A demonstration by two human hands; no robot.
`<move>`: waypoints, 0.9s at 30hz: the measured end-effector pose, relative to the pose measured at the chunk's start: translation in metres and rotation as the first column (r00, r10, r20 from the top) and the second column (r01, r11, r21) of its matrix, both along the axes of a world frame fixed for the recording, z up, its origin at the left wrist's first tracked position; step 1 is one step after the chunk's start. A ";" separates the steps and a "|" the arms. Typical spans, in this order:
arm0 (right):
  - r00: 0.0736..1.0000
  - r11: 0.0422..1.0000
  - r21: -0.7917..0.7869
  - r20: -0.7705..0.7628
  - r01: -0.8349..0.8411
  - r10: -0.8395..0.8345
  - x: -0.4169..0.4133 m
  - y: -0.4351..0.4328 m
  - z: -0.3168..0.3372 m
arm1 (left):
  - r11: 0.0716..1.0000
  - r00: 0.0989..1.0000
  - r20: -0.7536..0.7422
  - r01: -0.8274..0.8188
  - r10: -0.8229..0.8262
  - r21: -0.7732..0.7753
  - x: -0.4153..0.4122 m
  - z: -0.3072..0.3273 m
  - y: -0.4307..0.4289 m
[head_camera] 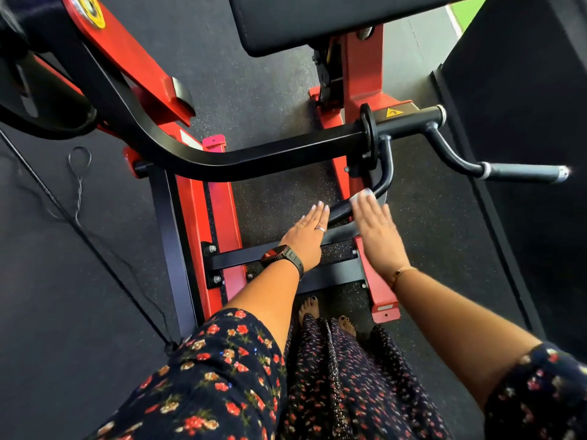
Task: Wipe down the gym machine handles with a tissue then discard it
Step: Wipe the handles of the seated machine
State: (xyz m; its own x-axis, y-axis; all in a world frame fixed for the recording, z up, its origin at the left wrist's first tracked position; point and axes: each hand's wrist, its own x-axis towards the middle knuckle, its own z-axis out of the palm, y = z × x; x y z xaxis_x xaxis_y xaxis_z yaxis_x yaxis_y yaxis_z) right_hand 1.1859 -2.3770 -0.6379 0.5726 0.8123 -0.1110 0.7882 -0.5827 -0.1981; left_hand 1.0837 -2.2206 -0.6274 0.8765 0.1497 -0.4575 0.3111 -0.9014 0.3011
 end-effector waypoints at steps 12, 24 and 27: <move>0.755 0.899 0.175 -0.619 0.402 -0.217 -0.033 0.034 0.026 | 0.783 0.873 -0.091 -0.472 0.480 -0.405 0.024 0.018 0.002; -0.281 0.393 -0.207 -0.949 0.896 0.140 0.025 0.001 0.086 | -0.267 0.396 -0.571 -0.601 0.719 -0.753 0.072 0.070 -0.032; -0.290 0.363 -0.229 -0.949 0.903 0.124 0.030 -0.019 0.094 | -0.295 0.417 -0.591 -0.584 0.691 -0.756 0.081 0.078 -0.043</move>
